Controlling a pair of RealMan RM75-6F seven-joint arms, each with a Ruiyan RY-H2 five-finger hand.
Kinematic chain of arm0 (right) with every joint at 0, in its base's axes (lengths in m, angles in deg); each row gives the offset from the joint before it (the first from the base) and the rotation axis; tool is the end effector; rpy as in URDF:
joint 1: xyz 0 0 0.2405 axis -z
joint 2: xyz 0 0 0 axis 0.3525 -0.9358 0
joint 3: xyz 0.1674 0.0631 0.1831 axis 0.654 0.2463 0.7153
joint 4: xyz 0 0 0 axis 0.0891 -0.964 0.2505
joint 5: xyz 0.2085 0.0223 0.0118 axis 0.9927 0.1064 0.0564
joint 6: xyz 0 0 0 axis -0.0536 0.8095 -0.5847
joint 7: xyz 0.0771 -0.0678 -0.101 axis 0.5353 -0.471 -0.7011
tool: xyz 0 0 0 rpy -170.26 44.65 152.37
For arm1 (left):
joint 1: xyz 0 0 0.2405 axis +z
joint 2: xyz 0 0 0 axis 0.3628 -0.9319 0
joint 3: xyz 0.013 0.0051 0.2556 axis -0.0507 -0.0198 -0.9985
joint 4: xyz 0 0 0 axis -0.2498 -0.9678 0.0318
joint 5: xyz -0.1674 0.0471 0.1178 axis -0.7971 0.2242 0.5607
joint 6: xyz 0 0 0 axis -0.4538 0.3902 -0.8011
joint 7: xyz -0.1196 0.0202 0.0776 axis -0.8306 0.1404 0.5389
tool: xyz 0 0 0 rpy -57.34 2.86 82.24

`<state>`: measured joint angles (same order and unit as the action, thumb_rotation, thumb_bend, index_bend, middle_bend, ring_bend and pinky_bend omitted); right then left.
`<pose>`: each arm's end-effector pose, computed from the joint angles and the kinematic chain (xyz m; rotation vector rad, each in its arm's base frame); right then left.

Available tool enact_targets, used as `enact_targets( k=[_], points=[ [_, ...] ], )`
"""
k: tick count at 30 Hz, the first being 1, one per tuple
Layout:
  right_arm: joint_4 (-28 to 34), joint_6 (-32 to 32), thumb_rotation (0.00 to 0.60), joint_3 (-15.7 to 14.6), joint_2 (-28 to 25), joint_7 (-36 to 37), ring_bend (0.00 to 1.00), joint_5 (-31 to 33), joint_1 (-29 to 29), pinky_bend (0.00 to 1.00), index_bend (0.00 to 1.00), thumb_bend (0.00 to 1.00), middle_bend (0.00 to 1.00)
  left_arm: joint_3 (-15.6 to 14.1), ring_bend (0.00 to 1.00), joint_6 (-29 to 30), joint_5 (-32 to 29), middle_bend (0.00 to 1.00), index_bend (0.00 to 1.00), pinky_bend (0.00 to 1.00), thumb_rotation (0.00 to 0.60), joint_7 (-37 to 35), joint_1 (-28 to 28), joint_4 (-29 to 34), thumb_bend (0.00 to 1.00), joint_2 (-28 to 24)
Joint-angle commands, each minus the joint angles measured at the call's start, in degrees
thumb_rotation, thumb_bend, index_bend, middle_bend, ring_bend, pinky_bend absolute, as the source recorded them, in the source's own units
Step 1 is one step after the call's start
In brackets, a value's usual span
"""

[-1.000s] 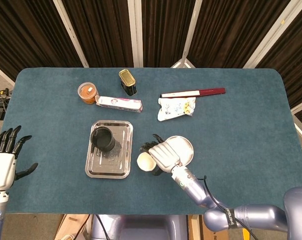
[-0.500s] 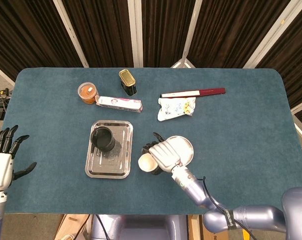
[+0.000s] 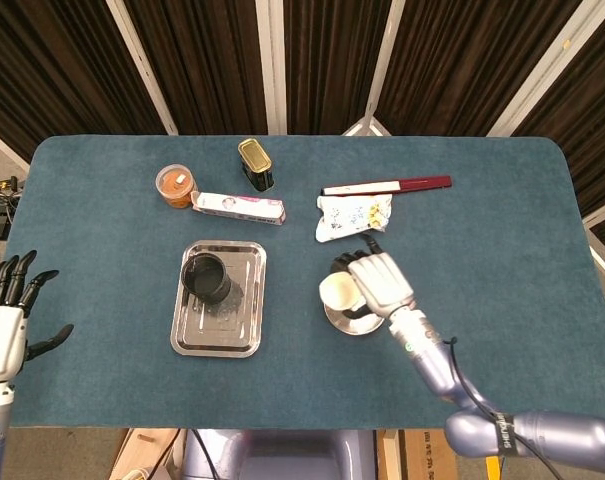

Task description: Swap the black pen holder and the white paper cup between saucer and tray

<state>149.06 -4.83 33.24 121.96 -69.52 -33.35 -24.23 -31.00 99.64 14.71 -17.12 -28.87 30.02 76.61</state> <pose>-0.1019 -0.3279 0.0357 1.8413 -1.0318 1.0184 -0.2850 0.1991 0.1377 -1.3028 -0.7418 -1.0857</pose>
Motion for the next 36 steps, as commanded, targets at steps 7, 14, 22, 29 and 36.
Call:
enact_targets(
  k=[7,14,22,29,36],
  points=[
    [-3.66,-3.20,0.600,-1.92,-1.16,5.48,0.34,-0.43,1.84,0.00,0.44,0.00,0.38,-0.45,0.00,0.65,1.49,0.04,0.24,0.06,0.600,1.63,0.45,0.44,0.11,0.52],
    [-7.04,-3.90,0.600,-2.06,0.72,8.86,0.34,-3.25,2.10,0.00,0.42,0.00,0.38,-0.06,0.00,0.21,1.08,0.04,0.24,0.06,0.600,1.98,0.51,0.32,0.11,0.83],
    [-8.42,-6.24,0.600,-3.21,0.71,8.80,0.13,-3.53,1.70,0.00,0.13,0.00,0.15,0.24,0.00,0.00,1.02,0.04,0.24,0.06,0.600,2.14,0.61,0.31,0.11,0.78],
    [-6.17,-6.00,0.600,-4.38,-1.25,2.12,0.00,-0.31,0.63,0.00,0.00,0.00,0.00,0.38,0.00,-0.22,0.89,0.04,0.24,0.06,0.600,2.91,0.73,0.30,0.11,0.82],
    [2.25,7.55,0.600,-5.34,-10.42,0.33,0.00,-4.07,7.65,0.00,0.00,0.00,0.00,0.03,0.00,-1.82,0.04,0.04,0.24,0.06,0.600,3.04,0.87,0.99,0.11,-0.67]
  ],
)
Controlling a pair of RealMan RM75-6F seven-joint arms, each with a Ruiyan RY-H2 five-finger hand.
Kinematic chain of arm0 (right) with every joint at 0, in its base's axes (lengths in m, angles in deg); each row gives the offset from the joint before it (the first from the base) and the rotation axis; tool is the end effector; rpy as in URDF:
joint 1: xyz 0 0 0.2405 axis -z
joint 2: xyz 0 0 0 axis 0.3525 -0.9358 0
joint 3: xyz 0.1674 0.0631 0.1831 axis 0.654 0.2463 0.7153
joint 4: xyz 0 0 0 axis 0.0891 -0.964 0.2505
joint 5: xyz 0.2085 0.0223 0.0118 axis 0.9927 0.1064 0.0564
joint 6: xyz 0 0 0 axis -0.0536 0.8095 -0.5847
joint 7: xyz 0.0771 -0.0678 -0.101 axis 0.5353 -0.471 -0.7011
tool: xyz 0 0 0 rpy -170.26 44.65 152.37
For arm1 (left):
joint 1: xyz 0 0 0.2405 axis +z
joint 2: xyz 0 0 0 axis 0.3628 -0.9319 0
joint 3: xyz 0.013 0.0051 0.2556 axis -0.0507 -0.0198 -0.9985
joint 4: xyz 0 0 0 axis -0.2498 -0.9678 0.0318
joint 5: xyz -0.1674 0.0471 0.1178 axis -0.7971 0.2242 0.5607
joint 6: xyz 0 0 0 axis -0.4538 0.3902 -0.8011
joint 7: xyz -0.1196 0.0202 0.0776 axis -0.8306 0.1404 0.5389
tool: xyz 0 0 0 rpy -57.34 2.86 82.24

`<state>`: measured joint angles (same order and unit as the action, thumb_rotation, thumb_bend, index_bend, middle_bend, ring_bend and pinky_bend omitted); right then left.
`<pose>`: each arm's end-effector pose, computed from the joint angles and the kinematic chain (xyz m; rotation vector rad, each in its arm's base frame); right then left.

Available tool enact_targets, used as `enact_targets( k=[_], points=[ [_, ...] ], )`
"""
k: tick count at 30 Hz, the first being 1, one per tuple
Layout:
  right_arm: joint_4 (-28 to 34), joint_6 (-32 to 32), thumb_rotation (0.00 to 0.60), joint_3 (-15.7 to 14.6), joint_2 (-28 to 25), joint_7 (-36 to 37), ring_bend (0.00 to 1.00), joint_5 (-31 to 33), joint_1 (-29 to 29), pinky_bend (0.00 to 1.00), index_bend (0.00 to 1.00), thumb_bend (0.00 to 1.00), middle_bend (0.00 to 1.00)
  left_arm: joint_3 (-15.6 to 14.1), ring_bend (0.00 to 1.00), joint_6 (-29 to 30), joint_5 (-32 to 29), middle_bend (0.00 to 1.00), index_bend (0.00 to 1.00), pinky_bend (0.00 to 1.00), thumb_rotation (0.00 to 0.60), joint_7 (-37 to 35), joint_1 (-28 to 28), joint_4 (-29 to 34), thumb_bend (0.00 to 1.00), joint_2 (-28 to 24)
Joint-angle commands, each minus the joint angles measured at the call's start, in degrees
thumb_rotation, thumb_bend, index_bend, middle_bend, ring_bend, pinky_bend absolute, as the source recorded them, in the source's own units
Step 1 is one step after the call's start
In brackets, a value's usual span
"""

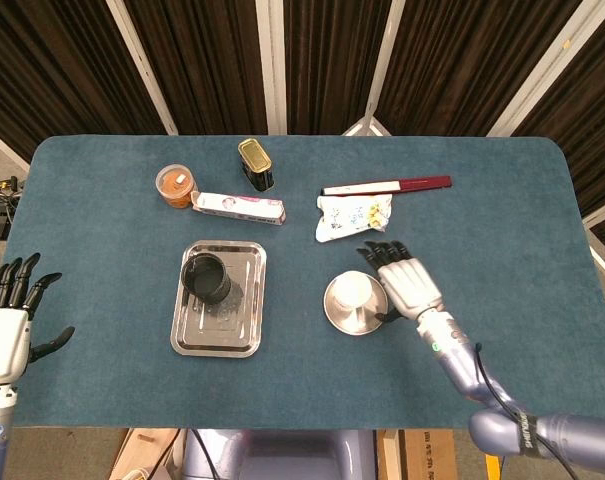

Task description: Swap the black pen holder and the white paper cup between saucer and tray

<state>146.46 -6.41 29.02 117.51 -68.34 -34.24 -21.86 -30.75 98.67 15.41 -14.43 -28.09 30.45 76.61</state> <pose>-0.1500 -0.3277 0.0496 1.8361 -1.0008 0.8591 -0.2850 0.1961 0.1351 -1.3236 -0.7248 -1.0434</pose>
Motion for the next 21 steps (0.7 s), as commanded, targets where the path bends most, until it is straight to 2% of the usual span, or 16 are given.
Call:
enact_targets(
  k=[1,3,5,10,13,21],
  points=[
    [5.48,12.90,0.600,-2.07,-7.77,0.24,0.00,-5.41,8.03,0.00,0.00,0.00,0.00,-0.40,0.00,-1.57,-1.17,0.04,0.24,0.06,0.600,0.79,0.11,1.14,0.11,-1.18],
    [4.27,20.38,0.600,-4.64,-9.67,2.90,0.00,-10.52,13.68,0.00,0.00,0.00,0.00,-0.74,0.00,-3.00,-2.07,0.04,0.25,0.06,0.600,1.54,0.07,2.35,0.11,-2.08],
    [0.21,27.52,0.600,-7.67,-9.09,5.73,0.00,-15.58,19.26,0.00,0.00,0.00,0.00,-1.06,0.00,-4.19,-2.79,0.03,0.25,0.06,0.600,2.19,0.04,3.69,0.11,-2.77],
    [-10.66,35.38,0.600,-12.93,-4.28,15.18,0.00,-20.14,29.27,0.00,0.00,0.00,0.00,-2.97,0.00,-6.03,-3.30,0.02,0.24,0.05,0.600,3.97,0.73,7.50,0.11,-4.38],
    [-14.91,38.99,0.600,-12.09,-2.70,10.63,0.00,-22.83,30.45,0.00,0.00,0.00,0.00,-3.74,0.00,-5.42,-2.12,0.01,0.23,0.05,0.600,4.26,1.30,8.63,0.11,-5.00],
    [-14.14,37.04,0.600,-10.85,-3.20,11.13,0.00,-22.88,31.84,0.00,0.00,0.00,0.00,-3.94,0.00,-5.30,-0.23,0.00,0.23,0.05,0.600,2.30,1.11,7.09,0.11,-4.60]
  ],
)
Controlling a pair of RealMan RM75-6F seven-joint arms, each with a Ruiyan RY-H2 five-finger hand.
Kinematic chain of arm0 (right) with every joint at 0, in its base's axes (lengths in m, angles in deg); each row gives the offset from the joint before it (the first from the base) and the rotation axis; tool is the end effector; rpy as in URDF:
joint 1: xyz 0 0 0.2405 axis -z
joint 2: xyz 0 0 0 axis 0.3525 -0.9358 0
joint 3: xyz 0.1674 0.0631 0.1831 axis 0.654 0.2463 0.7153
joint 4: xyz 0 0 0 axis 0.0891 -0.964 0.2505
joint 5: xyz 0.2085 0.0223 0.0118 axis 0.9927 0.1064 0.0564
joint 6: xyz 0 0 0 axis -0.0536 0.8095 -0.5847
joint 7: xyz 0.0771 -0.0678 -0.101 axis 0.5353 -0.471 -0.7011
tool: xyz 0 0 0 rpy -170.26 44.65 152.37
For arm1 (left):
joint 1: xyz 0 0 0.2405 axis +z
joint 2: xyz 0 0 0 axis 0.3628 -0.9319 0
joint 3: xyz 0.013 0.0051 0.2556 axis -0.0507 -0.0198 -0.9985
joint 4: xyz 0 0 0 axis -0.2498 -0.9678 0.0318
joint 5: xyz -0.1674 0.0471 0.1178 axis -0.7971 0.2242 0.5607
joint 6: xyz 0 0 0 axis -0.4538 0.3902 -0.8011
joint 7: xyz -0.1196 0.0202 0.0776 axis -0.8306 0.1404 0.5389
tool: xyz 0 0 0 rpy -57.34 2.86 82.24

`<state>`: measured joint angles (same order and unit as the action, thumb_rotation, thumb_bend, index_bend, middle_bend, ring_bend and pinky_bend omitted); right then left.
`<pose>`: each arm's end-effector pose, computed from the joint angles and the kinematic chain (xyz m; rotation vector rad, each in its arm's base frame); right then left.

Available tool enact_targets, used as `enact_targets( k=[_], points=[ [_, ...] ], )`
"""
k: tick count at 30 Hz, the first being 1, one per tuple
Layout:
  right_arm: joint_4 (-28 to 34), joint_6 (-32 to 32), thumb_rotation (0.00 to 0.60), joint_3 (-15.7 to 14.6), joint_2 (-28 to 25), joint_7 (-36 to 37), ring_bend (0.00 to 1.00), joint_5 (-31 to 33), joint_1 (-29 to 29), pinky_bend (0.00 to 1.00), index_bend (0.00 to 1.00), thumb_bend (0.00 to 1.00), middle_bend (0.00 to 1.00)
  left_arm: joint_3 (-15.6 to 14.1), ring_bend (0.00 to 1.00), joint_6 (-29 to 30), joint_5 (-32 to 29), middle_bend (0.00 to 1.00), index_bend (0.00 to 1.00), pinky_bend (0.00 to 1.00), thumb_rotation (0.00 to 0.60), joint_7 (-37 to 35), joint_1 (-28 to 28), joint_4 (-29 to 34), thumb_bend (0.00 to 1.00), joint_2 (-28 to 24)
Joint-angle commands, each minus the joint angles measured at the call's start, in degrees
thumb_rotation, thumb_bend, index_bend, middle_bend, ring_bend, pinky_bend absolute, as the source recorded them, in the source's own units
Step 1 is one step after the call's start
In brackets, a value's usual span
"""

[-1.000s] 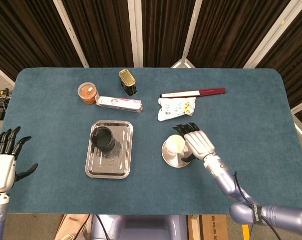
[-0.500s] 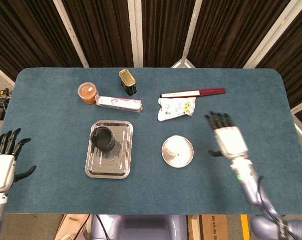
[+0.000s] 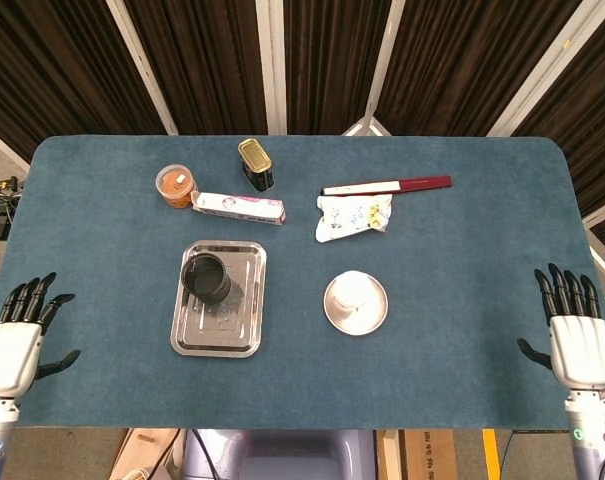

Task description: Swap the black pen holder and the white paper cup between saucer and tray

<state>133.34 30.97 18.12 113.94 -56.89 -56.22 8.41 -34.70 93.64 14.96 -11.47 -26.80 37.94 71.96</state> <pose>-0.3080 -0.1998 0.1501 1.3412 -0.7060 0.8238 -0.2815 0.1759 0.1296 -1.4198 -0.8469 -0.9337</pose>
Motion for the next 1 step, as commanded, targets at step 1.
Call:
enact_targets(
  k=[1],
  points=[
    [-0.91,-0.80,0.600,0.30,0.28,-0.36,0.00,-0.68,1.67,0.00,0.00,0.00,0.00,0.11,0.00,-0.44,0.22,0.00,0.23,0.05,0.600,-1.03,-0.30,-0.67,0.11,0.09]
  ],
)
